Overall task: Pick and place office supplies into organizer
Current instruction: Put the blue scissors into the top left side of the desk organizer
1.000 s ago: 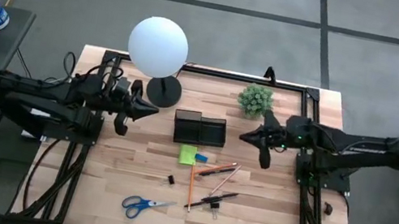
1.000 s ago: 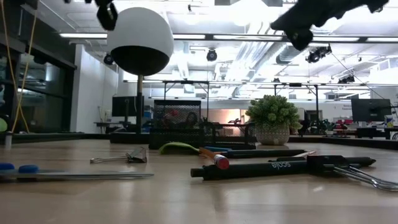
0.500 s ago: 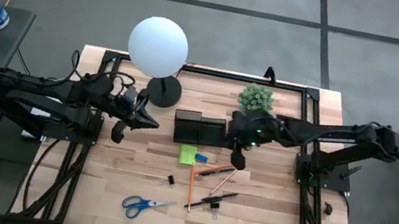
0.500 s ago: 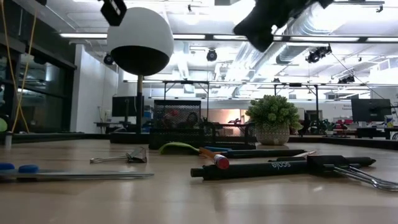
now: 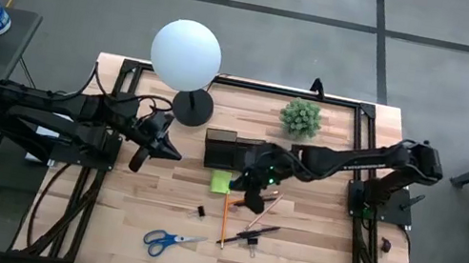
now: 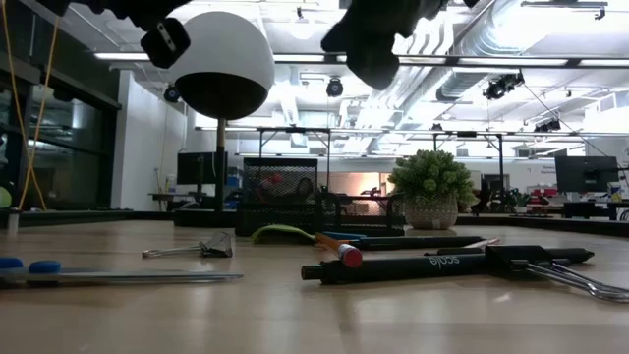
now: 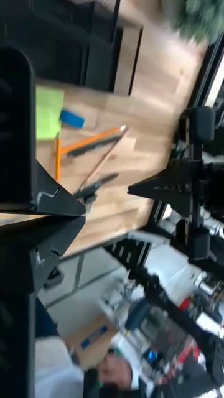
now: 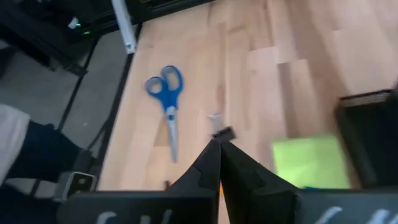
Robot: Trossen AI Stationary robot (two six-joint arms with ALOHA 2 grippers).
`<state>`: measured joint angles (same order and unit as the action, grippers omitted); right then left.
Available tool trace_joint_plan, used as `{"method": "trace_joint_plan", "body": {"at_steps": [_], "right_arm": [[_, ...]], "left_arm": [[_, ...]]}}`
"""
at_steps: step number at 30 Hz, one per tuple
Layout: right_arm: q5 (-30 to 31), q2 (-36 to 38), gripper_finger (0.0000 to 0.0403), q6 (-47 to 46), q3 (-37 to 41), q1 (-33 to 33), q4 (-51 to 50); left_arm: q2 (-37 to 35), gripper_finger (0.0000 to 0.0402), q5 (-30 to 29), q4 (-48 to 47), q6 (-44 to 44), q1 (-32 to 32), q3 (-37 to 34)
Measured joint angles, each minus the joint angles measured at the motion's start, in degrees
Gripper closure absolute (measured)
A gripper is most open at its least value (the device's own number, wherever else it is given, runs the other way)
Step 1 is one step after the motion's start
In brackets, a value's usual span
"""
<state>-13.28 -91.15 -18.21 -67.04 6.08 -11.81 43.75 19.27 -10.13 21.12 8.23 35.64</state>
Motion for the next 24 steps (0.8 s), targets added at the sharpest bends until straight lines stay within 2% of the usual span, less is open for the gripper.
{"method": "trace_joint_plan", "body": {"at_steps": [10,17,21,24], "right_arm": [[-0.03,0.3,0.0402,-5.46,-0.11,5.95,-1.24],[9.13,0.3,0.0402,-8.61,-0.11,12.4,0.12],[15.47,0.3,0.0402,-9.42,-0.11,16.25,0.85],[20.01,0.3,0.0402,-12.82,-0.11,18.53,0.71]], "left_arm": [[0.0,0.0401,7.79,-0.15,10.65,0.0,0.0],[0.0,0.0401,14.78,-0.42,18.98,-0.1,0.0],[0.0,0.0401,15.17,-0.42,22.68,-2.73,0.0],[0.0,0.0401,14.17,-0.44,22.89,-7.14,0.0]]}}
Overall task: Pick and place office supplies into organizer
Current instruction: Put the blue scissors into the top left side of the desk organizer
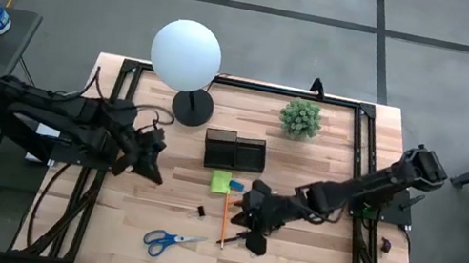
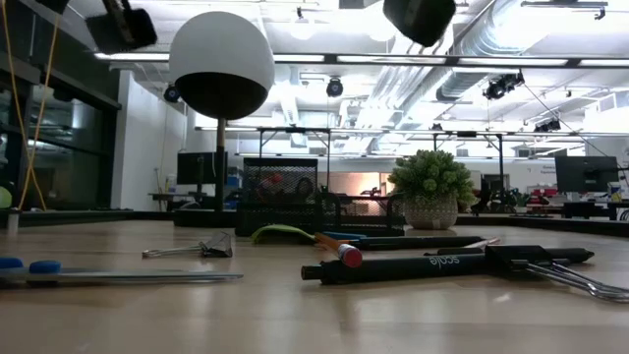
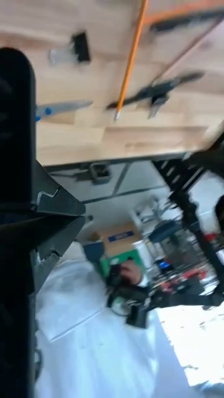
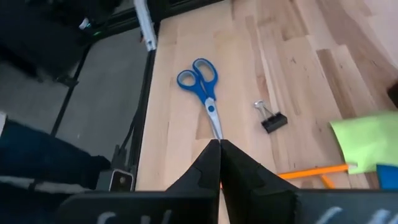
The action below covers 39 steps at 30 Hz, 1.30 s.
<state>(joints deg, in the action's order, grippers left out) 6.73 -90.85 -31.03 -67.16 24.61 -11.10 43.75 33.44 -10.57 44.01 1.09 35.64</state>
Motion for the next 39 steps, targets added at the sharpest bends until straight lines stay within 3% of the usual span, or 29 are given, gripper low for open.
{"method": "trace_joint_plan", "body": {"at_steps": [4,9,18,27,39], "right_arm": [[5.02,0.02,0.0402,-6.39,0.0,2.46,-0.73],[12.08,0.04,0.0402,-13.96,0.0,4.17,-2.18],[12.05,0.06,0.0402,-22.01,0.02,3.51,-7.64],[9.03,0.07,0.0402,-17.91,0.02,3.53,-9.88],[4.86,0.07,0.0402,-12.43,0.04,3.58,-18.78]], "left_arm": [[0.0,0.0401,-6.02,-0.16,0.04,-7.37,0.0],[1.23,0.0401,-9.46,-0.73,1.52,-15.68,0.0],[10.43,0.0401,-13.69,-2.14,2.74,-26.75,0.0],[23.23,0.0401,-15.05,-1.06,10.44,-28.86,-0.02],[32.79,0.0401,-8.29,2.63,20.19,-28.83,-0.02]]}}
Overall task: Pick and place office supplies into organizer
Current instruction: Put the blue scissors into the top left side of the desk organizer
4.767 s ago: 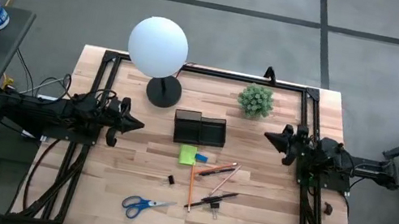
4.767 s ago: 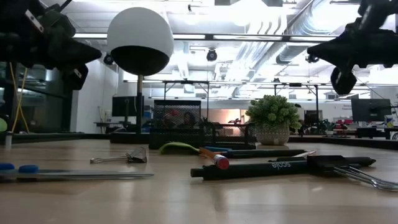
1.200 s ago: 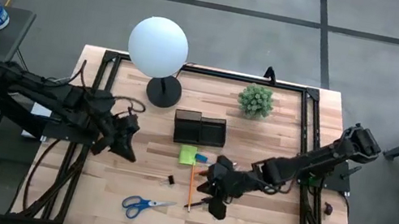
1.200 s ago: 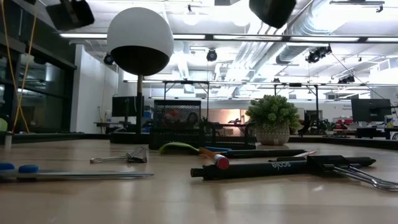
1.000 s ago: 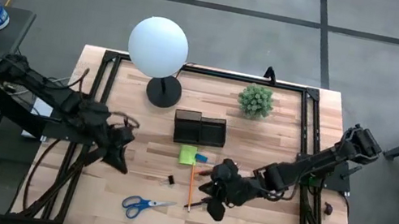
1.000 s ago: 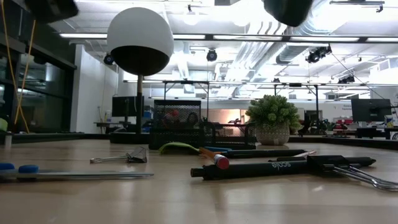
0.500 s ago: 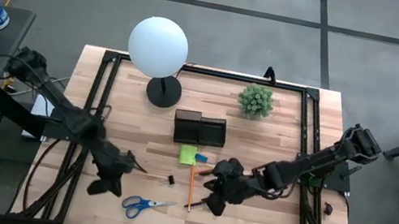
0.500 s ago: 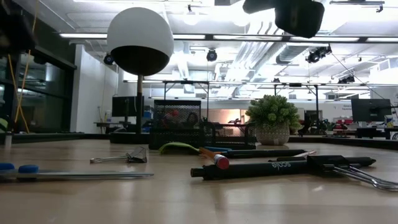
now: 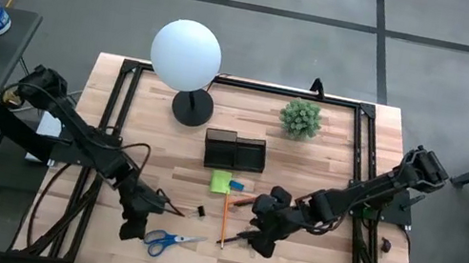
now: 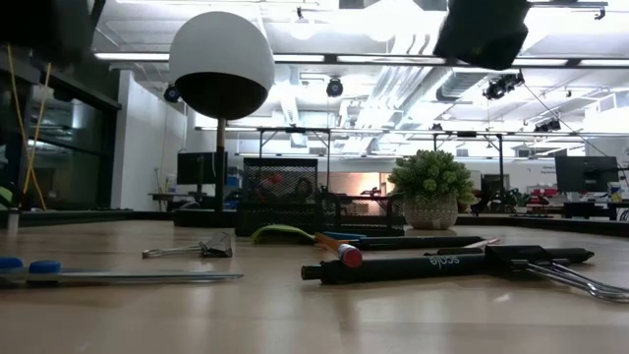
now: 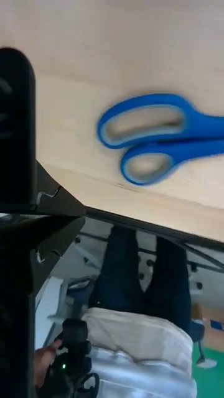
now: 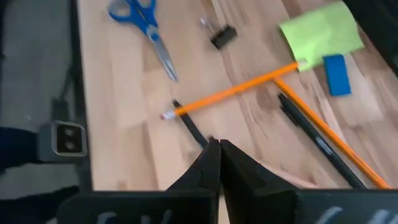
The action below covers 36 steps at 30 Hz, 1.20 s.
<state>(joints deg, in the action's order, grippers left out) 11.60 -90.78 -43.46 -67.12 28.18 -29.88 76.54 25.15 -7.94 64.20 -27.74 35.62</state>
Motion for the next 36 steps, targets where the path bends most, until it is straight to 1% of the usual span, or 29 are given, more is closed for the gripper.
{"method": "trace_joint_plan", "body": {"at_steps": [2,4,9,11,13,15,17,22,24,28,30,32,34,35,36], "right_arm": [[0.19,0.0,0.0402,0.08,0.01,0.0,-1.5],[0.42,0.0,0.0402,0.82,0.07,0.0,-1.81],[0.46,0.0,0.0402,1.53,0.09,0.0,-1.6],[0.46,0.0,0.0402,1.53,0.12,0.0,-1.6],[0.46,0.0,0.0402,1.53,0.12,0.0,-1.6],[0.91,0.0,0.0402,1.53,0.12,0.0,-1.6],[1.99,0.0,0.0402,1.53,0.12,0.0,-1.6],[3.16,0.0,0.0402,1.48,0.14,0.0,-1.46],[3.34,0.0,0.0402,1.51,0.14,0.0,-1.11],[4.4,0.0,0.0402,1.51,0.14,0.0,-0.69],[4.46,0.0,0.0402,1.51,0.14,0.0,-0.73],[4.5,0.0,0.0402,1.52,0.14,0.0,-0.71],[4.49,0.0,0.0402,1.51,0.16,0.0,-0.74],[4.48,0.0,0.0402,1.52,0.16,0.0,-0.73],[4.5,0.0,0.0402,1.51,0.16,0.0,-0.71]], "left_arm": [[1.02,0.0401,1.69,0.99,2.45,0.01,0.0],[1.76,0.0401,2.02,1.74,5.02,-0.03,0.0],[2.15,0.0401,-2.06,1.82,4.6,-0.03,0.0],[2.15,0.0401,-2.74,1.7,4.67,-0.03,0.0],[2.15,0.0401,-2.13,1.89,6.01,-0.03,0.0],[2.13,0.0401,-1.62,2.02,10.27,-0.03,0.0],[2.13,0.0401,-1.96,2.05,12.72,-0.03,0.0],[2.13,0.0401,-2.19,4.43,15.34,-0.01,0.0],[2.13,0.0401,-0.78,5.39,17.67,-0.01,0.0],[2.13,0.0401,0.2,9.89,17.48,-0.12,0.32],[2.15,0.0401,-1.56,10.39,17.31,-1.31,3.38],[2.13,0.0401,-5.34,8.74,15.82,-2.52,8.45],[2.86,0.0401,-9.05,3.29,12.31,-3.66,14.46],[3.61,0.0401,-10.39,-0.91,9.64,-3.91,17.93],[4.28,0.0401,-11.79,-7.26,6.72,-3.94,21.34]]}}
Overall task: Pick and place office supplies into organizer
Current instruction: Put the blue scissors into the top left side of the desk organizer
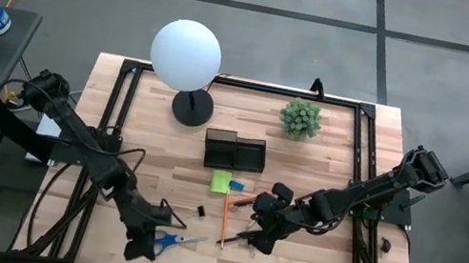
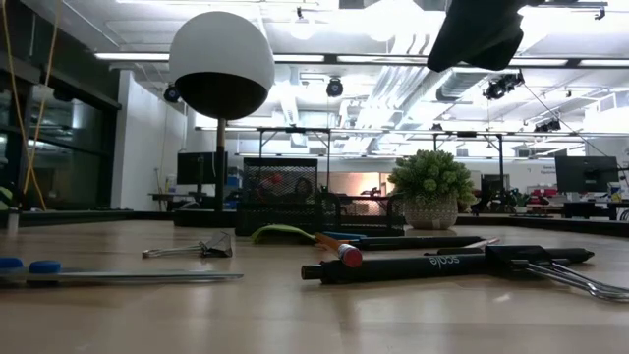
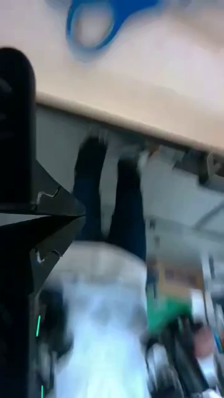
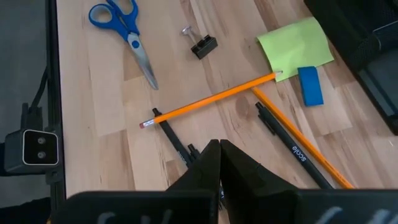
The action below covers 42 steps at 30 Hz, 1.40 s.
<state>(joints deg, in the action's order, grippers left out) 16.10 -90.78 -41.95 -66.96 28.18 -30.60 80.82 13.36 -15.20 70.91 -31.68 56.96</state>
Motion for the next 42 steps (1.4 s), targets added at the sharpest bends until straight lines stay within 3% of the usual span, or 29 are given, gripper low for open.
{"method": "trace_joint_plan", "body": {"at_steps": [4,7,16,23,27,33,42], "right_arm": [[0.02,0.0,0.0402,0.65,0.0,0.0,-0.06],[-0.09,0.0,0.0402,1.49,0.0,0.0,-0.06],[-0.14,0.0,0.0402,1.5,0.0,0.26,-0.1],[-1.63,0.0,0.0402,1.98,0.0,0.48,-0.21],[-1.97,0.0,0.0402,1.98,0.0,0.48,-0.33],[-1.6,0.0,0.0402,1.98,0.0,0.33,-0.21],[-1.11,0.0,0.0402,-0.06,0.0,-0.83,0.04]], "left_arm": [[5.25,0.0401,-7.31,-25.11,-11.15,-0.95,12.7],[10.49,0.0401,-9.71,-32.9,-12.47,-1.13,18.08],[20.28,0.0401,1.39,-31.68,-12.21,1.22,20.78],[23.51,0.0401,-6.64,-34.27,-12.26,0.98,20.91],[23.54,0.0401,-8.24,-36.27,-11.44,-0.13,20.77],[23.54,0.0401,-1.08,-34.38,-12.02,-0.52,20.67],[24.34,0.0401,1.23,-32.19,-16.87,-0.58,20.67]]}}
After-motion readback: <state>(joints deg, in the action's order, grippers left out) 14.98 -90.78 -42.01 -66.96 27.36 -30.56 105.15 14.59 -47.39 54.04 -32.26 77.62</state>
